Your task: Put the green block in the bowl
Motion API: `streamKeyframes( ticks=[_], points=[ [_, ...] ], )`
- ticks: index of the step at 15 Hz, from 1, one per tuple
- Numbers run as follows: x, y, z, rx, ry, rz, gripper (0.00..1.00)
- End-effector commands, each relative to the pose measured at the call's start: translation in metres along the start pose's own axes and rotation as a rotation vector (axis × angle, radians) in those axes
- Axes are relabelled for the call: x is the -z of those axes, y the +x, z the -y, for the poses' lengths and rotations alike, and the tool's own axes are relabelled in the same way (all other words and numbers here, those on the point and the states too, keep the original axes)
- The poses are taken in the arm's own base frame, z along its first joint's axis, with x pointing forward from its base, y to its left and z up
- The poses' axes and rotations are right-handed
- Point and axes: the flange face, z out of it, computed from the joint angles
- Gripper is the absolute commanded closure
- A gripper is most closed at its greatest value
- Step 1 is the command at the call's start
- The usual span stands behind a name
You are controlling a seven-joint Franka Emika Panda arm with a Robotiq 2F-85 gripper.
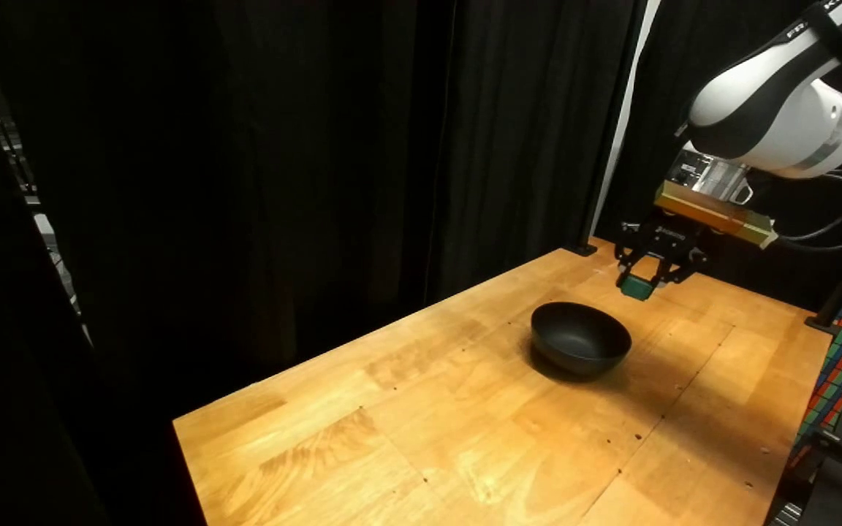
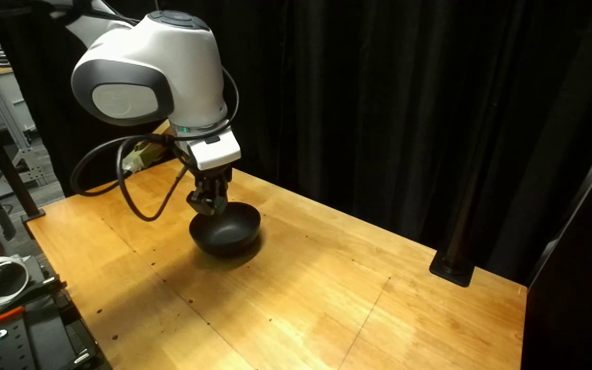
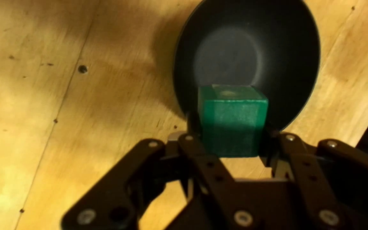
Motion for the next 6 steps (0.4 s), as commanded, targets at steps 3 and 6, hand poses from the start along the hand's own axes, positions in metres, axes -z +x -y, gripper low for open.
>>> streamKeyframes(
  ticks=[3,6],
  points=[
    [-0.002,-0.014,0.022,0.103,0.011,0.059,0.08],
    [0.020,-0.007,0.009,0.153,-0.029,0.116,0.00]
  ],
)
